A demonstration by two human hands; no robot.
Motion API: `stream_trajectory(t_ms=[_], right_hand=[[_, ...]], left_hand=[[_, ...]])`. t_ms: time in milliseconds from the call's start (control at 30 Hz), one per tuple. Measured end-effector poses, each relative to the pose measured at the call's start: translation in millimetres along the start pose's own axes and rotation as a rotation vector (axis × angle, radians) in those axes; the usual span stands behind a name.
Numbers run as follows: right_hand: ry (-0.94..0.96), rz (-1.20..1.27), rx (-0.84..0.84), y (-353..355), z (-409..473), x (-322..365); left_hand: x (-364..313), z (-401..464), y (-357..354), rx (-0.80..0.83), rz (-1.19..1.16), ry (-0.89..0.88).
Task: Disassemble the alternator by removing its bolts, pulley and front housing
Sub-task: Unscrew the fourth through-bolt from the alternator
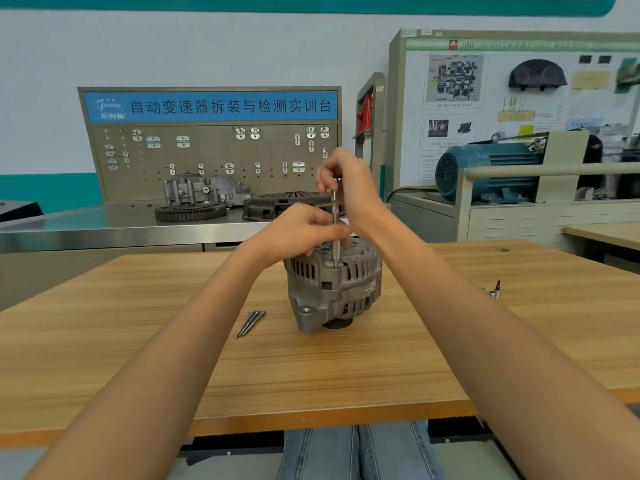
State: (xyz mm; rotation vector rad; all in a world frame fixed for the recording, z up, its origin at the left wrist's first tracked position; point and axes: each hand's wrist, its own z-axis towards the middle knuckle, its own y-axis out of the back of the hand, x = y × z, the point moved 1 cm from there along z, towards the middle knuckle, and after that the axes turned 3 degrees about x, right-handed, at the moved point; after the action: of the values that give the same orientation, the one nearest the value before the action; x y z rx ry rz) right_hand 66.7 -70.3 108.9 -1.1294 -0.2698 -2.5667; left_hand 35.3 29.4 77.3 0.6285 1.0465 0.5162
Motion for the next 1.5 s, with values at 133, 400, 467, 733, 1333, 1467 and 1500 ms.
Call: stream_trajectory(t_ms=[133,400,467,733,1333,1467,1500], right_hand=[[-0.049,0.02,0.016,4.5,0.5,1.7],[0.215,-1.433,-0.291,-16.1,-17.2,-10.9],[0.274,-1.294,-0.228,-13.6,-12.7,-8.7],[-0.037,-0.024,-0.002,2.8,6.6,-1.1],[0.187,-0.899,-0.333,-16.1,-12.9,-10.8],[0.178,-1.414,-0.407,-23.5,-17.8,-13.1],[0.191,-1.385,-0.395,-23.0,-17.0,-13.2]], left_hand=[[1.0,1.3,0.2,-0.027,-0.012,0.004],[-2.5,3.3,-4.3,-0.185,0.15,-0.068],[-0.9,3.3,-3.8,-0.171,0.086,-0.076],[2.0,0.6,-1.1,-0.002,-0.055,-0.047],[0.5,3.3,-0.9,-0.128,0.061,0.007],[-0.5,5.6,-1.7,-0.16,0.169,-0.01],[-0.6,4.9,-1.9,-0.165,0.176,-0.024]])
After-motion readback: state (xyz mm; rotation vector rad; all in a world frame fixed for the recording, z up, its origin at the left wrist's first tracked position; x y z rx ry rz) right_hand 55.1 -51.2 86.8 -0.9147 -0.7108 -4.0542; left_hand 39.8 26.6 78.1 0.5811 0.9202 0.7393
